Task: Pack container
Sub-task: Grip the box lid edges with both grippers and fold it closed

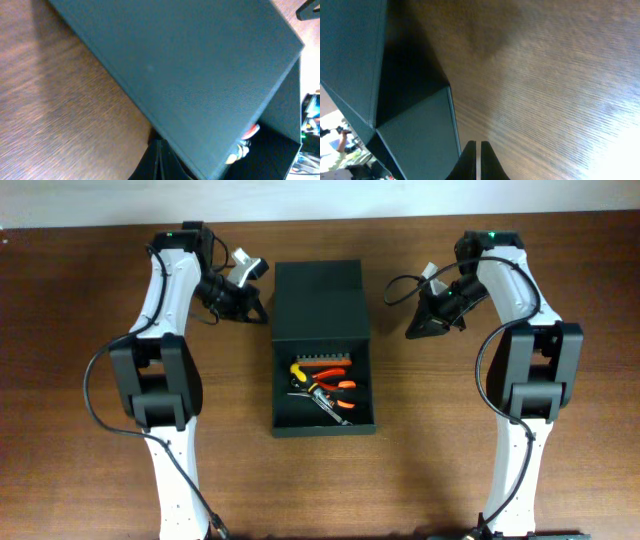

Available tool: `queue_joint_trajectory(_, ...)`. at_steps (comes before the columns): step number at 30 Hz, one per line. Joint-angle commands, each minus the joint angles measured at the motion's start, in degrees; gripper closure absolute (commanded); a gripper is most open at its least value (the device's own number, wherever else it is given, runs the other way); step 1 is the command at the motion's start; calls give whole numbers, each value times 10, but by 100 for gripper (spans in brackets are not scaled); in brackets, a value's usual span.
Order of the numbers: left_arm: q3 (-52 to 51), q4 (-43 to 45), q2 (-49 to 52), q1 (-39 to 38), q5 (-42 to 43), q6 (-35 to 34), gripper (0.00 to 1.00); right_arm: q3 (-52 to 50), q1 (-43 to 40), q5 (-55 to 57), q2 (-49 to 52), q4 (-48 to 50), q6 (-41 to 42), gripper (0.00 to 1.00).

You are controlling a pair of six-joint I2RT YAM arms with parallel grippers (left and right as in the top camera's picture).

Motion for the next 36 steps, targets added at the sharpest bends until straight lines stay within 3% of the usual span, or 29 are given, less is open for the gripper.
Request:
queue_joint_trajectory(1,-1,4,38,12,54,-3,98,-2,6,-69,19,24,-11,96)
queue_joint_trajectory(18,0,62,109,15,84,-6,98,-2,44,-228,106,129,11,95)
queue_joint_trajectory(23,1,82,109,15,132,-16,98,-1,66,-270,106,153,10,94)
queue_joint_trajectory(28,65,42,108,14,132,-23,98,33,64,-286,106,144,-1,95)
queue_joint_trajectory(36,246,-48,108,13,132,-23,98,179,63,-274,106,47,-21,95)
